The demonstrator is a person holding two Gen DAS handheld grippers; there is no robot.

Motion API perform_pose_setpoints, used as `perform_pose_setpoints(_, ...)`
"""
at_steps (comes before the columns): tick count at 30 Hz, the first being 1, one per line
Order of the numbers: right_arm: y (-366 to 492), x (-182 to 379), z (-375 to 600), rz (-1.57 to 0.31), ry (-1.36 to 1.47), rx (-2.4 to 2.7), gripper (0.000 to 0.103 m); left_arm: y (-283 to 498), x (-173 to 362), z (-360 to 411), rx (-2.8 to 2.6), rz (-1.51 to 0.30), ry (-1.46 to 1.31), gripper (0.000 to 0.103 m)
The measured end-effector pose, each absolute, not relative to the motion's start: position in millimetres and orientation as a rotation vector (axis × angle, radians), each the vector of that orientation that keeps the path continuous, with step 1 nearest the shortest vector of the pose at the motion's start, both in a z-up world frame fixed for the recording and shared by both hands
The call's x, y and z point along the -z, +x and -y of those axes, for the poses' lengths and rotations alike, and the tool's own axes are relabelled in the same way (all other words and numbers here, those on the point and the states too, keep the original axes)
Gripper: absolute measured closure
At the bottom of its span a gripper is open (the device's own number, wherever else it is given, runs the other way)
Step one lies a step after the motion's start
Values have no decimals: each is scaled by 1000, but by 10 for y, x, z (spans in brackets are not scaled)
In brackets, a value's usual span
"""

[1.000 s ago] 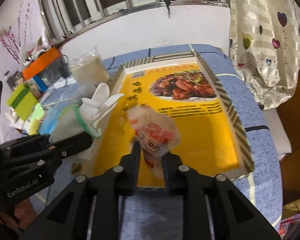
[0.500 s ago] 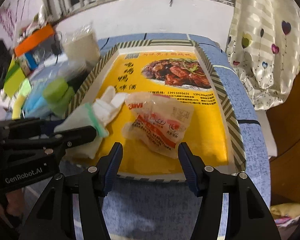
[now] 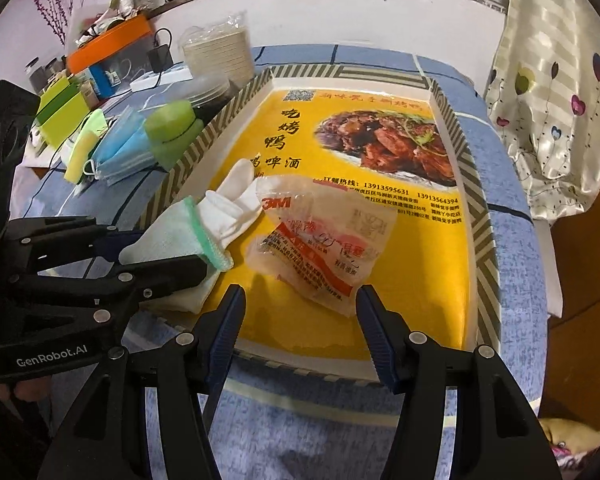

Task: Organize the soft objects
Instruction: 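Lower the white sock into the yellow tray and open the left tool, then move the left tool to the yellow sponge while the right tool approaches the blue mask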

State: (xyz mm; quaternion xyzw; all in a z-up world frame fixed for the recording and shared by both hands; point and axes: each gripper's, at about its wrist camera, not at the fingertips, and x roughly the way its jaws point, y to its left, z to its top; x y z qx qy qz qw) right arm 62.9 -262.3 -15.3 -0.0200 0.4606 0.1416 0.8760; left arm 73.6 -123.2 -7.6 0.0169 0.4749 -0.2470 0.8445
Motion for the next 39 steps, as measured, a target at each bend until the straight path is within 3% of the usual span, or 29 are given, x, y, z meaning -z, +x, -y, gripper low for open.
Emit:
perform_pose_setpoints(20, 485, -348, 2750, -770, 66, -192, 44, 751, -330, 868, 460, -879, -44, 69)
perform_pose_setpoints(39, 712, -938, 2296, -648, 25, -258, 44, 837, -948, 483, 373, -761, -12, 69)
